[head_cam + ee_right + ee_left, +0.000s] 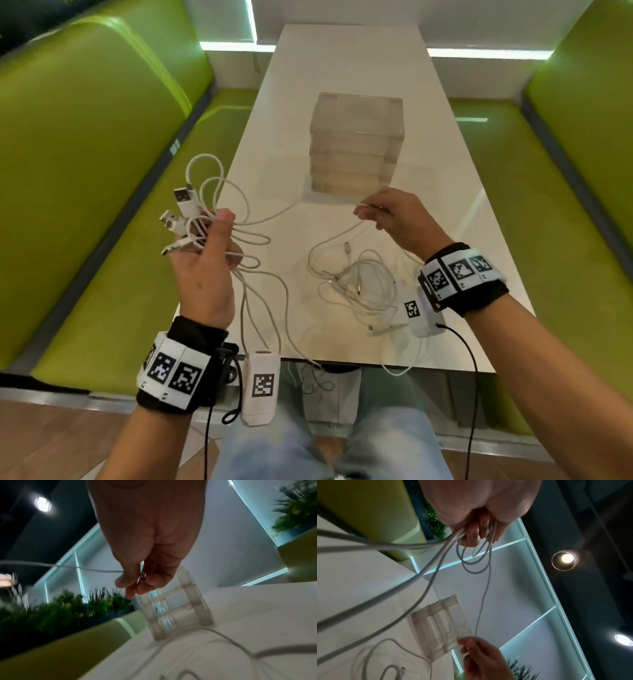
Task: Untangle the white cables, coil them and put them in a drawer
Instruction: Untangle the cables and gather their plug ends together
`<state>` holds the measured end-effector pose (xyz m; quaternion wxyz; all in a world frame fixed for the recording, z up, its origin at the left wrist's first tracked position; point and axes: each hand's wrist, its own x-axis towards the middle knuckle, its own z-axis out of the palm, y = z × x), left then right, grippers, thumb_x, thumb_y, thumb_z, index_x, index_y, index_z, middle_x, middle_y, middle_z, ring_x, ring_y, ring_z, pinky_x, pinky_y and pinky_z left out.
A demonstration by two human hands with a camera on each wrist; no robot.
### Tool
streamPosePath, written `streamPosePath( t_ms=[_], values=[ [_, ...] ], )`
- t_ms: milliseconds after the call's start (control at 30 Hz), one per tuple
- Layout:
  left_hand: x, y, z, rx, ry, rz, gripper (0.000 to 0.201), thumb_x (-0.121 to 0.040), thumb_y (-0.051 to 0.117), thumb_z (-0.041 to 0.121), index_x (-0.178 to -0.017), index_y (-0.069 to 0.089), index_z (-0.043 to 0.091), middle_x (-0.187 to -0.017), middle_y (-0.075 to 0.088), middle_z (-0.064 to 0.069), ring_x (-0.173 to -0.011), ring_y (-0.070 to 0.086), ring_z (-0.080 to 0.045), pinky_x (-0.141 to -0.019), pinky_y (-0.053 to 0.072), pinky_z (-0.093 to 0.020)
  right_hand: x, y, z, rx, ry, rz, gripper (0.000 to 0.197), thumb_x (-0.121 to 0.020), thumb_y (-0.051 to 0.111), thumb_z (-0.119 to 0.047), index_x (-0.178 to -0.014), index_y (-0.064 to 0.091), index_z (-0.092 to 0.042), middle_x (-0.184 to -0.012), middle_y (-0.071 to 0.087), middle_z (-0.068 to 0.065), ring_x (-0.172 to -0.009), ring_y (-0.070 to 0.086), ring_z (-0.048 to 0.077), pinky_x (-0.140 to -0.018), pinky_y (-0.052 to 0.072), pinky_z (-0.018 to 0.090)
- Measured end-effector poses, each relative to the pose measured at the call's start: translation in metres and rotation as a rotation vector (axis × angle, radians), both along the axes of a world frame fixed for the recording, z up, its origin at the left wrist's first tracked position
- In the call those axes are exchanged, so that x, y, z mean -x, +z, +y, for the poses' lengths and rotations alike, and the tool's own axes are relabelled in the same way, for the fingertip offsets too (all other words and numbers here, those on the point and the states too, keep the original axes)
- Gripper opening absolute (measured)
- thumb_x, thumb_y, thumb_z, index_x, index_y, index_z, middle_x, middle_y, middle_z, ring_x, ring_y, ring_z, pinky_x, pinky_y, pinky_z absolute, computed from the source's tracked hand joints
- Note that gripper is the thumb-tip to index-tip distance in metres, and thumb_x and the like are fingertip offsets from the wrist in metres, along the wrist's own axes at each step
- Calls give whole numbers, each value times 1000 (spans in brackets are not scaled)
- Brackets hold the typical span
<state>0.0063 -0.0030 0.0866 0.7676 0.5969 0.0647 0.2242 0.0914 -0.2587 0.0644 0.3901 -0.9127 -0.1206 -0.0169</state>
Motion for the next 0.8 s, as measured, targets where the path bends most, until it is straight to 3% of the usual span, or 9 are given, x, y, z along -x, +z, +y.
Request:
streamPosePath(
  t_ms=[100,200,233,333,433,500,567,667,800],
  values=[
    [1,-10,0,-77,-85,109,27,-90,63,21,-67,50,14,-47,39,13,-45,34,-8,-45,34,-19,23,22,8,-52,156,80,19,-81,70,-21,-99,74,-19,-86,52,-1,-80,53,8,-79,43,19],
    [3,-17,-1,-156,-231,193,21,-83,66,31,-68,61,17,-47,40,12,-47,35,-10,-47,34,-20,57,39,18,-43,360,248,24,-72,78,-20,-76,71,-42,-83,65,-2,-81,60,11,-75,47,22],
    [5,-16,-3,-185,-258,200,21,-84,66,30,-64,62,23,-47,40,13,-47,35,-10,-47,34,-21,67,40,21,-24,400,307,23,-71,79,-21,-73,70,-42,-81,66,-6,-78,60,7,-71,46,19],
    [9,-14,-5,-235,-287,214,37,-87,66,23,-51,57,28,-45,39,13,-45,34,-9,-48,32,-24,92,18,28,49,466,398,11,-71,79,-21,-81,74,-18,-68,61,-16,-65,55,-2,-63,40,12],
    [13,-16,-4,-229,-314,246,37,-85,68,21,-50,56,26,-44,37,12,-44,31,-10,-49,30,-26,116,-20,33,141,526,413,18,-79,72,-26,-90,74,-12,-85,64,-1,-78,58,9,-72,47,27],
    [17,-17,-2,-255,-358,281,25,-80,70,26,-59,59,18,-45,36,11,-44,31,-11,-48,30,-26,131,-38,38,230,548,453,24,-84,67,-29,-96,73,-9,-97,62,10,-85,59,18,-75,45,30],
    [22,-18,0,-317,-425,307,27,-81,70,25,-70,60,4,-46,37,9,-45,32,-11,-46,30,-25,142,-45,41,269,558,547,27,-84,66,-31,-88,70,-4,-98,62,16,-70,59,18,-66,46,30],
    [29,-16,-1,-445,-491,328,23,-87,66,18,-67,58,10,-47,40,6,-45,35,-8,-44,33,-19,147,-40,39,298,539,634,42,-77,70,-45,-77,63,-3,-71,65,10,-45,51,7,-52,42,28],
    [34,-14,-2,-560,-576,345,22,-88,64,20,-70,57,10,-53,42,2,-48,39,-7,-46,36,-16,137,-14,26,369,418,588,50,-73,67,-58,-76,67,-8,-55,57,-5,-44,50,2,-54,43,26]
  ],
)
